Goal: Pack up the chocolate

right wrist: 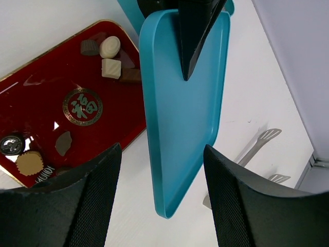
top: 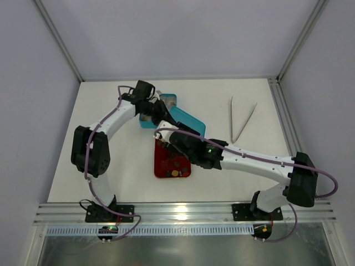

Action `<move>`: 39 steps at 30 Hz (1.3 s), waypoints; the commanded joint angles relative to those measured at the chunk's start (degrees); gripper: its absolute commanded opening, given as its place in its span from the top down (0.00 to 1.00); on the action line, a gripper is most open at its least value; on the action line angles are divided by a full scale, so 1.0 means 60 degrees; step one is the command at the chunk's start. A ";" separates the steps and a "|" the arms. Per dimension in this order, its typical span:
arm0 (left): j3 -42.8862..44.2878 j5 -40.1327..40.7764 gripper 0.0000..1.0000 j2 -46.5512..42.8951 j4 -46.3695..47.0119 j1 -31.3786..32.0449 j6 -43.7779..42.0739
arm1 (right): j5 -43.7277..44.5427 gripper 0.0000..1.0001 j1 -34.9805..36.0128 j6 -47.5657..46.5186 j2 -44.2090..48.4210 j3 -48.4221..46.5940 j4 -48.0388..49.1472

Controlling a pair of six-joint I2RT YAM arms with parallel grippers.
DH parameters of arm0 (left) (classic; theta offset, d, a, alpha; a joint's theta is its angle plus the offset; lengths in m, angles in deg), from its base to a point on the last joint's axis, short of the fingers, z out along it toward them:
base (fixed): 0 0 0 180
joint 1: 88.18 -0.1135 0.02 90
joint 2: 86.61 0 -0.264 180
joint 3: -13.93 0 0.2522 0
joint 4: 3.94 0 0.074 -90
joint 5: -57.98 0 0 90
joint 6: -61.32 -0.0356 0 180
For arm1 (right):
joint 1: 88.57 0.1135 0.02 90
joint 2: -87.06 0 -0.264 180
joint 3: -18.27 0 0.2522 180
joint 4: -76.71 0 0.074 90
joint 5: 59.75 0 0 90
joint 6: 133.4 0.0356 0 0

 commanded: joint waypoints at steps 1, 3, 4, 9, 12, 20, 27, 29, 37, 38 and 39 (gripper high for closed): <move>-0.0002 -0.0495 1.00 -0.0611 -0.0306 -0.0056 -0.0210 | 0.0715 0.34 0.0018 -0.0327 -0.0370 -0.0445 0.0011; -0.0032 -0.0510 1.00 -0.0670 -0.0292 -0.0056 -0.0195 | 0.0860 0.34 0.0018 -0.0400 -0.0662 -0.0606 0.0113; -0.0076 -0.0524 1.00 -0.0699 -0.0321 -0.0056 -0.0195 | 0.0919 0.34 0.0018 -0.0430 -0.0780 -0.0694 0.0114; -0.0193 -0.0553 1.00 -0.0875 -0.0306 -0.0056 -0.0181 | 0.1578 0.42 0.0018 -0.0751 -0.1542 -0.1235 0.0259; -0.0296 -0.0568 1.00 -0.0934 -0.0262 -0.0056 -0.0181 | 0.1901 0.49 0.0018 -0.0840 -0.1966 -0.1441 0.0333; -0.0384 -0.0670 1.00 -0.0993 -0.0116 -0.0056 -0.0078 | 0.2736 0.59 0.0018 -0.0680 -0.2378 -0.1559 0.0216; -0.0515 -0.0700 1.00 -0.1110 0.0162 -0.0071 0.0127 | 0.2956 0.65 0.0018 -0.0401 -0.2465 -0.1515 0.0084; -0.0589 -0.0715 1.00 -0.1154 0.0235 -0.0071 0.0185 | 0.3014 0.66 0.0018 -0.0387 -0.2509 -0.1530 0.0099; -0.0691 -0.0715 1.00 -0.1271 0.0382 -0.0071 0.0303 | 0.3205 0.81 0.0018 -0.0401 -0.2773 -0.1661 0.0026; -0.0691 -0.0700 1.00 -0.1300 0.0397 -0.0071 0.0317 | 0.3263 0.84 0.0018 -0.0401 -0.2788 -0.1690 -0.0032; -0.0691 -0.0685 1.00 -0.1329 0.0397 -0.0071 0.0317 | 0.3293 0.87 0.0018 -0.0372 -0.2802 -0.1720 -0.0033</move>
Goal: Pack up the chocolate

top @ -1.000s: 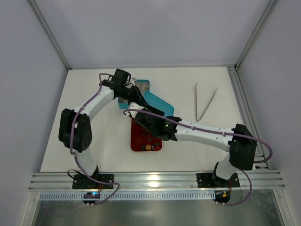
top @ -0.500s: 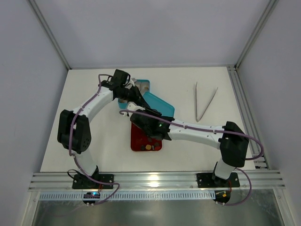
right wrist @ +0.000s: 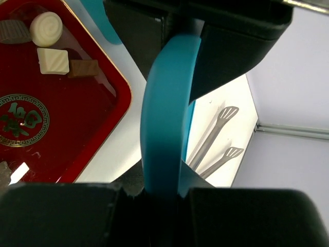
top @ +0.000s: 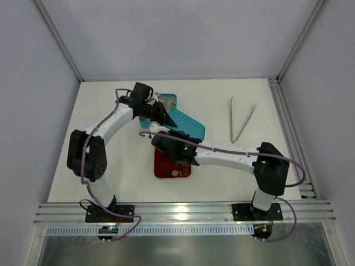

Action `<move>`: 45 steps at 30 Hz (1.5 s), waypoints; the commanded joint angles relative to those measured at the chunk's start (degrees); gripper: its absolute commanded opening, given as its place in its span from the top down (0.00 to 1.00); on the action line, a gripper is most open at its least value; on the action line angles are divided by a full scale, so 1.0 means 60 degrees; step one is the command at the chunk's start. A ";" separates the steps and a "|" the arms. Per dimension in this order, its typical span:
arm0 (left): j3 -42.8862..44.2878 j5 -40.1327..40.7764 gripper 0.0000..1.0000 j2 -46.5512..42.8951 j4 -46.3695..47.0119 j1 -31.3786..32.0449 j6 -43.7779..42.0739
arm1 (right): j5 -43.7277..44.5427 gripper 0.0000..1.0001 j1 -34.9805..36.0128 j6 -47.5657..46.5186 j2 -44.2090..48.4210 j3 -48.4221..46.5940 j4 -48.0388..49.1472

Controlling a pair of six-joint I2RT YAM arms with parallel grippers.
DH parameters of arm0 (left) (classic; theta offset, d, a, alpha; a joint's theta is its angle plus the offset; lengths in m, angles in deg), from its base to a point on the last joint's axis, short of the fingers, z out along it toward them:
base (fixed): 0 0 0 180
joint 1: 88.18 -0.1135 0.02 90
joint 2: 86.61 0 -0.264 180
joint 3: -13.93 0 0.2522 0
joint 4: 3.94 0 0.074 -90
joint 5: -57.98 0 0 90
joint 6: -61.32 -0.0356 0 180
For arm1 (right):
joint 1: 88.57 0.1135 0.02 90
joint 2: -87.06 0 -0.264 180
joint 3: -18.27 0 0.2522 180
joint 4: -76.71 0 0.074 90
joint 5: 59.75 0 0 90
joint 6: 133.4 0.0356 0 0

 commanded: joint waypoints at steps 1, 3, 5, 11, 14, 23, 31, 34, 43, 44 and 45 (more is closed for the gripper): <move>-0.0036 -0.0496 1.00 -0.0670 0.0226 -0.0045 0.0015 | 0.0524 0.94 -0.0022 0.0138 -0.0019 -0.0507 -0.0076; -0.0036 -0.0467 1.00 -0.0699 0.0255 -0.0045 0.0030 | 0.0612 0.96 -0.0036 0.0153 -0.0019 -0.0551 -0.0121; -0.0036 -0.0452 1.00 -0.0700 0.0328 -0.0045 0.0074 | 0.0656 0.96 -0.0036 0.0109 0.0024 -0.0595 -0.0135; 0.0096 -0.0218 0.77 -0.0758 0.0401 -0.0045 0.0059 | 0.0744 0.96 -0.0022 -0.0081 0.0200 -0.0800 -0.0238; 0.0228 0.0016 0.58 -0.0773 0.0416 -0.0060 0.0044 | 0.0803 0.96 -0.0022 -0.0184 0.0273 -0.0829 -0.0223; 0.1221 0.0310 0.24 -0.0364 0.0519 -0.0323 -0.0058 | 0.0949 0.96 -0.0022 -0.0213 0.0713 -0.0786 -0.0501; 0.2395 0.0105 0.15 0.0296 0.0928 -0.1142 0.0278 | 0.0818 0.96 -0.0022 0.0152 0.1269 -0.0829 -0.1232; 0.2747 0.0105 0.15 0.0457 0.1075 -0.1465 0.0381 | 0.0453 0.96 -0.0065 0.0561 0.1489 -0.0990 -0.1715; 0.2836 0.0543 0.15 -0.0127 0.1442 -0.2944 0.0353 | -0.4259 0.96 -0.2216 0.2333 0.1168 -0.4236 -0.2567; 0.2763 0.0675 0.16 -0.0215 0.1442 -0.3120 0.0207 | -0.4874 0.96 -0.2553 0.2916 0.1051 -0.4561 -0.2596; 0.2632 0.0908 0.16 -0.0289 0.1442 -0.3223 0.0119 | -0.5591 0.96 -0.3223 0.3255 0.0789 -0.4840 -0.2509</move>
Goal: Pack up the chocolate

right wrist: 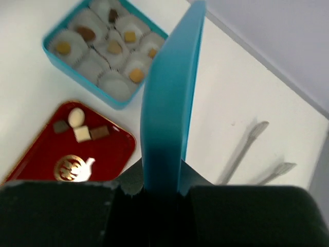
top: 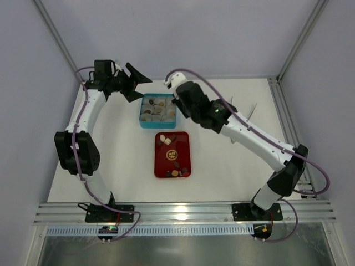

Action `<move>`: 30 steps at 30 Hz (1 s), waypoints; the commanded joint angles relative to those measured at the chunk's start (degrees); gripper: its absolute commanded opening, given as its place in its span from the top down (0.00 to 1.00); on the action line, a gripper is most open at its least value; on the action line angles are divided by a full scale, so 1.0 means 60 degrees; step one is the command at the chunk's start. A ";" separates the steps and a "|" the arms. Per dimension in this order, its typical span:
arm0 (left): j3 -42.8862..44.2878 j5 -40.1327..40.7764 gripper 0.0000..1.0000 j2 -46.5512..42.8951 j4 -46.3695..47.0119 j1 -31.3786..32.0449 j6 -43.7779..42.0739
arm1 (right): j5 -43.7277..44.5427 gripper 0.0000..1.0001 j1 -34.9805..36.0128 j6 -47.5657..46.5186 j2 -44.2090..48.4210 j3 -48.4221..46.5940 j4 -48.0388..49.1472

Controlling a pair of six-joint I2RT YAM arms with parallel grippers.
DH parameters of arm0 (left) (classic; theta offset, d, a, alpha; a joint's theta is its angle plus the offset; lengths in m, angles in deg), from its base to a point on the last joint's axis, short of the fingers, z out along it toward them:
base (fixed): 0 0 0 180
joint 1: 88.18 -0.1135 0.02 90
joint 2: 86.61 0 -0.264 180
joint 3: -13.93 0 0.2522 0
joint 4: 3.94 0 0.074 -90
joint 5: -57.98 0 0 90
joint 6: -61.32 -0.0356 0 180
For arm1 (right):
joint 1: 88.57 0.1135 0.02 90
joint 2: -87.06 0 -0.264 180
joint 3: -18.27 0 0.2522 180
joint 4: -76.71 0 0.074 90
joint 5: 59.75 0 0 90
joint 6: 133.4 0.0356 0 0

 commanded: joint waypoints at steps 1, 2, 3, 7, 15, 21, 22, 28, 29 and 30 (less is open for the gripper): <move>-0.0108 0.0549 0.16 -0.0846 0.0382 -0.0360 -0.0392 | -0.3560 0.96 -0.1447 0.1759 -0.0342 -0.1646 0.0205; -0.0241 0.0739 0.16 -0.0920 0.0367 -0.0419 -0.0523 | -0.4137 0.96 -0.1711 0.2082 -0.0518 -0.1810 0.0336; -0.0402 0.1089 0.16 -0.0993 0.0410 -0.0565 -0.0626 | -0.4563 0.96 -0.2004 0.2796 -0.0810 -0.1942 0.0642; -0.1178 0.1458 0.16 -0.1258 0.1213 -0.0610 -0.0656 | -0.7561 0.96 -0.3350 0.4908 -0.1586 -0.1857 0.2325; -0.1385 0.2234 0.16 -0.1068 0.1495 -0.0595 -0.1637 | -1.0016 0.96 -0.3969 0.8513 -0.3462 -0.1328 0.6790; -0.1165 0.3610 0.16 -0.0775 0.0561 -0.0610 -0.2414 | -1.0719 0.96 -0.4072 1.1018 -0.5028 -0.1285 0.9224; -0.1049 0.3859 0.15 -0.0586 0.0398 -0.0610 -0.2487 | -1.0749 0.96 -0.4087 1.1224 -0.5162 -0.1270 0.9461; -0.0975 0.4623 0.16 0.0161 -0.0014 -0.0610 -0.2736 | -1.1012 0.96 -0.4218 1.2455 -0.6055 -0.1358 1.0722; -0.0960 0.4637 0.16 0.0250 -0.0028 -0.0596 -0.2751 | -1.1013 0.96 -0.4233 1.2602 -0.6129 -0.1343 1.0883; -0.0931 0.4623 0.16 0.0352 -0.0043 -0.0595 -0.2780 | -1.1028 0.96 -0.4277 1.2690 -0.6260 -0.1314 1.0972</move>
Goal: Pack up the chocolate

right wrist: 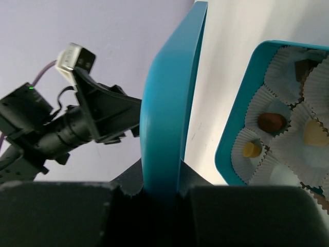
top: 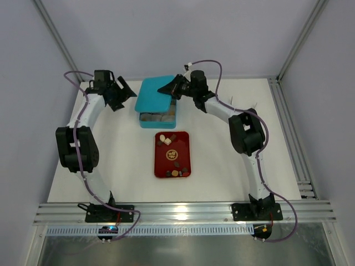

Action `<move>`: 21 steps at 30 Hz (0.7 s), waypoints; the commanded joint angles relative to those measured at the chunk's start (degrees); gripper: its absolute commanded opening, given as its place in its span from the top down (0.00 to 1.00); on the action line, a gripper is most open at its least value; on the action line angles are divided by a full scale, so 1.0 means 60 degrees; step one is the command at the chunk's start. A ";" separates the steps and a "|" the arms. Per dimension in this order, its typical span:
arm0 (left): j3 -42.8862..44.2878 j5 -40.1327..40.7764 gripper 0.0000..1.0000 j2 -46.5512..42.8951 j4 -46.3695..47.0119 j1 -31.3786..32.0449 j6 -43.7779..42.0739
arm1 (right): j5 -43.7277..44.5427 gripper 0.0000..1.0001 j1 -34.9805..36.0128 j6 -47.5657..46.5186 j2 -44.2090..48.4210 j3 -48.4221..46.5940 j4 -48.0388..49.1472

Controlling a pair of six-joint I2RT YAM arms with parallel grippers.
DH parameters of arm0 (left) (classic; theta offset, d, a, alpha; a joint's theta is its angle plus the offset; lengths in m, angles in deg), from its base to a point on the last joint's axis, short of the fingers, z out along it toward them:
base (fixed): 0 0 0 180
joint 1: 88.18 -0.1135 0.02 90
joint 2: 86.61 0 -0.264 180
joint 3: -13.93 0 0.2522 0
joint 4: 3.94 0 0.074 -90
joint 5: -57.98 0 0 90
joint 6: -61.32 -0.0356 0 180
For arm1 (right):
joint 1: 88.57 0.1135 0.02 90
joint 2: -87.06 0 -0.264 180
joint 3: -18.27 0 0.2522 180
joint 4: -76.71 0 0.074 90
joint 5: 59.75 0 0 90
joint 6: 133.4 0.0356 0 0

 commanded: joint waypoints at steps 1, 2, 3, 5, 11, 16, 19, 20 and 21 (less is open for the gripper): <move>0.0362 0.0510 0.16 0.0389 -0.0229 0.0006 -0.0372 | -0.0438 0.96 -0.0146 0.0972 -0.0098 -0.0152 0.1803; 0.0363 0.0525 0.16 0.0449 -0.0229 0.0020 -0.0402 | -0.0496 0.96 -0.0161 0.1161 -0.0200 -0.0180 0.1992; 0.0406 0.0424 0.16 0.0536 -0.0215 0.0020 -0.0431 | -0.0541 0.96 -0.0175 0.1235 -0.0375 -0.0210 0.2067; 0.0509 0.0364 0.16 0.0726 -0.0214 0.0020 -0.0490 | -0.0658 0.96 -0.0205 0.1396 -0.0537 -0.0225 0.2272; 0.0451 0.0159 0.16 0.0860 0.0034 0.0020 -0.0534 | -0.0775 0.96 -0.0337 0.1266 -0.0728 -0.0049 0.2229; 0.0129 -0.0367 0.16 0.0816 0.0546 0.0006 -0.0359 | -0.1112 0.96 -0.0366 0.1309 -0.0991 -0.0195 0.2258; 0.0012 -0.0558 0.15 0.0859 0.0810 0.0020 -0.0329 | -0.1258 0.96 -0.0366 0.1324 -0.1123 -0.0210 0.2214; 0.0011 -0.0718 0.16 0.0889 0.0840 0.0006 -0.0314 | -0.1302 0.96 -0.0366 0.1338 -0.1225 -0.0225 0.2229; -0.0003 -0.0778 0.16 0.0918 0.0869 0.0006 -0.0314 | -0.1419 0.96 -0.0366 0.1397 -0.1255 -0.0239 0.2243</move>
